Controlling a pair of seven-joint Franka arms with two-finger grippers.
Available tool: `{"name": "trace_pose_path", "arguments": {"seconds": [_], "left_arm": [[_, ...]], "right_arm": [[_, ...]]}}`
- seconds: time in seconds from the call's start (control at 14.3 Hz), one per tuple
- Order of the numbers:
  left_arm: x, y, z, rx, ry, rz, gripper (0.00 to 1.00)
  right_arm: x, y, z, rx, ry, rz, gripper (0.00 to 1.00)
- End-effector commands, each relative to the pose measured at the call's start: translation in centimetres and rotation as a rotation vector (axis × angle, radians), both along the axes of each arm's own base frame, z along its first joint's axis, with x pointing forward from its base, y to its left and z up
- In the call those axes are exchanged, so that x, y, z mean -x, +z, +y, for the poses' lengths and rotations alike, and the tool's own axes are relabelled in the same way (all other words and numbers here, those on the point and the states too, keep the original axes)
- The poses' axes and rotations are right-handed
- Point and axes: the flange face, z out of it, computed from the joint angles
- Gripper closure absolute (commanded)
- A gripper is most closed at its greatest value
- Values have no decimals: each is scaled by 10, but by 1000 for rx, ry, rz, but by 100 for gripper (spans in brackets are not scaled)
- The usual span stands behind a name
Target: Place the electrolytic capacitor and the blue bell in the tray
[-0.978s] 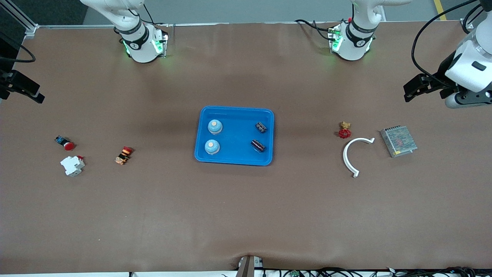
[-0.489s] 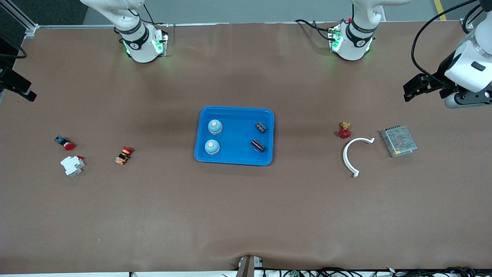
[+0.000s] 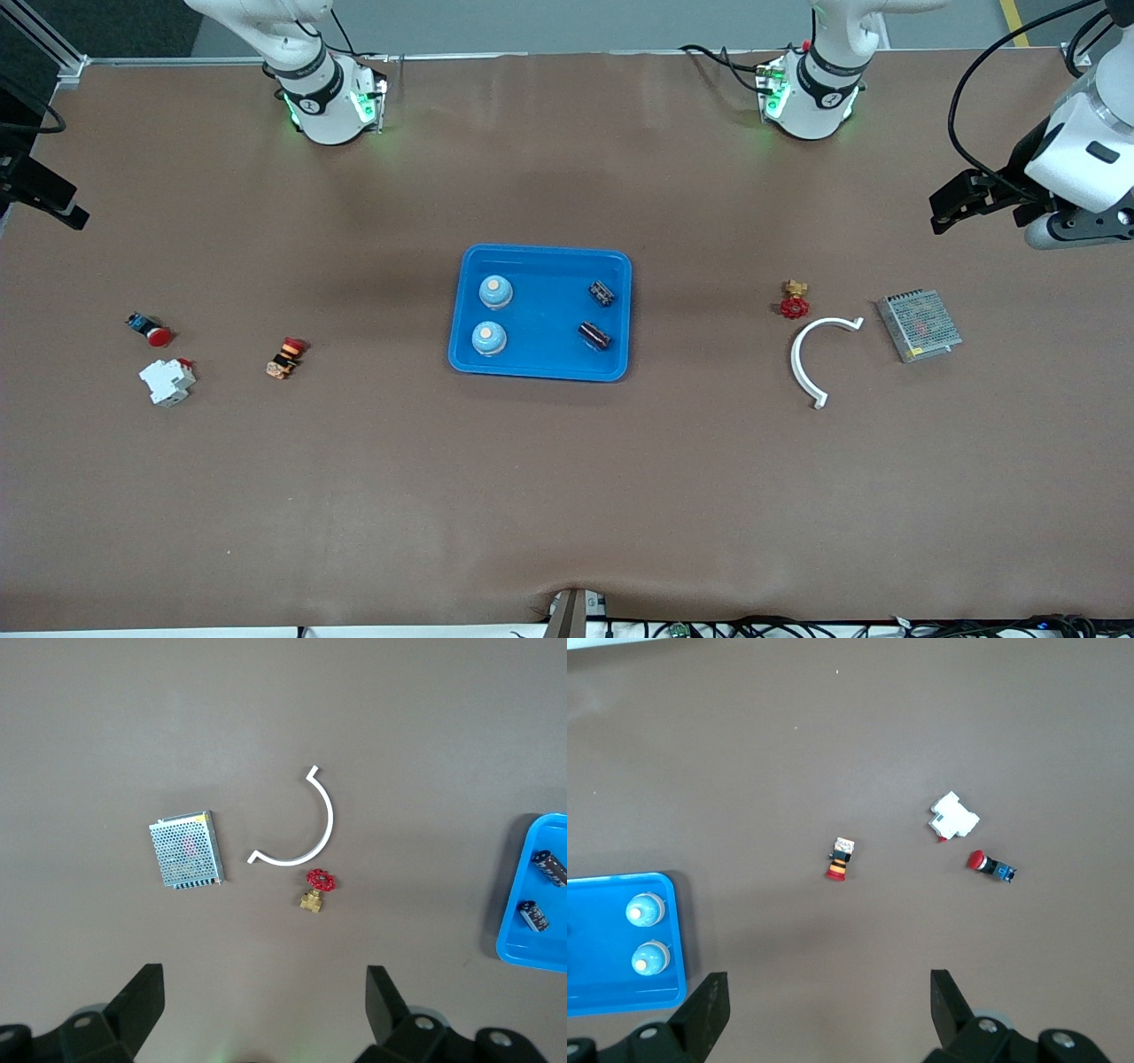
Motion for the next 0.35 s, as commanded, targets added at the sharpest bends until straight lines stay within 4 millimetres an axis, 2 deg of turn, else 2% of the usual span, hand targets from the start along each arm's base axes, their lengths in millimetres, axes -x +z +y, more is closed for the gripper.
{"name": "trace_pose_path", "arguments": {"seconds": [0.0,0.28], "left_arm": [[0,6,1,15,-22,-1,0],[0,8,0,17,-22,-4,0]], "right_arm": [[1,0,3,-19,4,8,0],[-1,-4,8,-20,5,16,0]]}}
